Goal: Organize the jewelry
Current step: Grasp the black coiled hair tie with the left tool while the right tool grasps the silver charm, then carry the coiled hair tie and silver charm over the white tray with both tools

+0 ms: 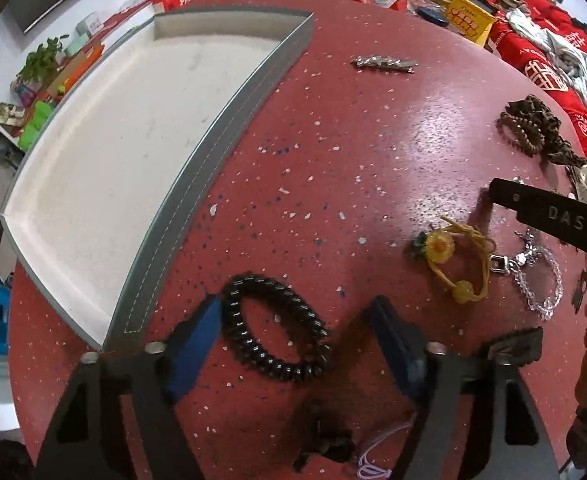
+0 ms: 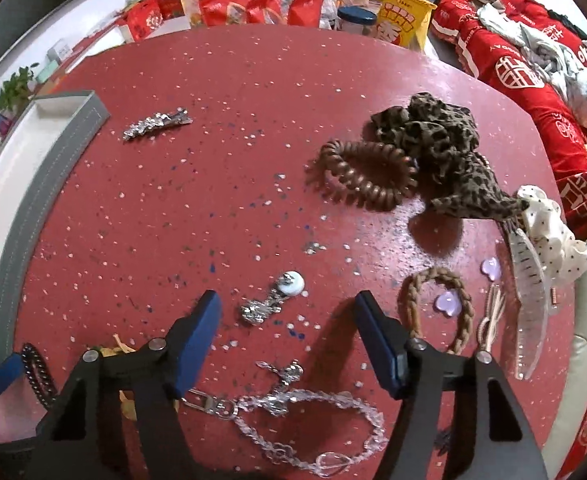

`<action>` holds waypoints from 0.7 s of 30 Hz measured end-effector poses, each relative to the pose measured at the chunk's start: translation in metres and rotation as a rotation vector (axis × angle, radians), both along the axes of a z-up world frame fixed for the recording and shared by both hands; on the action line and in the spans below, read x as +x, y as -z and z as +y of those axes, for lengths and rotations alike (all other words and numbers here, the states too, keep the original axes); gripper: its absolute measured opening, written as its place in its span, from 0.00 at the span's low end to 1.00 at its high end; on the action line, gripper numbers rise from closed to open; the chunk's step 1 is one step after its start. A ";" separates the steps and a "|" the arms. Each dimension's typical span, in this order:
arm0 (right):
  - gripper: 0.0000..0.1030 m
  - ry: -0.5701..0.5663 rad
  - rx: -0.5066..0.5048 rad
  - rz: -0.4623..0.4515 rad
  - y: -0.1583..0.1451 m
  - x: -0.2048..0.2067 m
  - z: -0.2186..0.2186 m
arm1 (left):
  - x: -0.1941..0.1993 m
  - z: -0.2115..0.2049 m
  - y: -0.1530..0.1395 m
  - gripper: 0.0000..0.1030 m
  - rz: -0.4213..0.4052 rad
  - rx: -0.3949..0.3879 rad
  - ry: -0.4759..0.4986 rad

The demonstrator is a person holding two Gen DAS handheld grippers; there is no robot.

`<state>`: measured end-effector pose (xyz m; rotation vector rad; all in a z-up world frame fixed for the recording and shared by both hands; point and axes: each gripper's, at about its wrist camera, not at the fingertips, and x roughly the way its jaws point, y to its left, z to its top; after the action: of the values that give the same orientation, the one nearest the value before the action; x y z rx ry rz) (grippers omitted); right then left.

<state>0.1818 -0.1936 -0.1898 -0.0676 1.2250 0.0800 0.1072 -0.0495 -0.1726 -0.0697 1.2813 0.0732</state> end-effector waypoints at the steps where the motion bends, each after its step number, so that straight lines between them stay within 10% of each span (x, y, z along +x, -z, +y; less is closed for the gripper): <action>1: 0.63 -0.007 0.002 -0.005 -0.001 -0.001 0.002 | 0.000 -0.003 -0.002 0.59 -0.005 -0.002 0.007; 8: 0.17 -0.017 0.021 -0.021 -0.004 -0.007 0.003 | 0.003 -0.013 -0.013 0.25 -0.024 -0.038 0.048; 11: 0.15 0.004 0.058 -0.017 -0.006 -0.007 -0.002 | 0.007 -0.011 -0.023 0.11 -0.043 -0.068 0.078; 21: 0.15 0.101 0.227 -0.002 -0.032 -0.022 -0.034 | -0.005 0.009 -0.043 0.11 -0.063 -0.158 0.149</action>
<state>0.1596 -0.2272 -0.1579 0.1919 1.2086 0.1303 0.1026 -0.0404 -0.1299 -0.1115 1.2241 -0.1573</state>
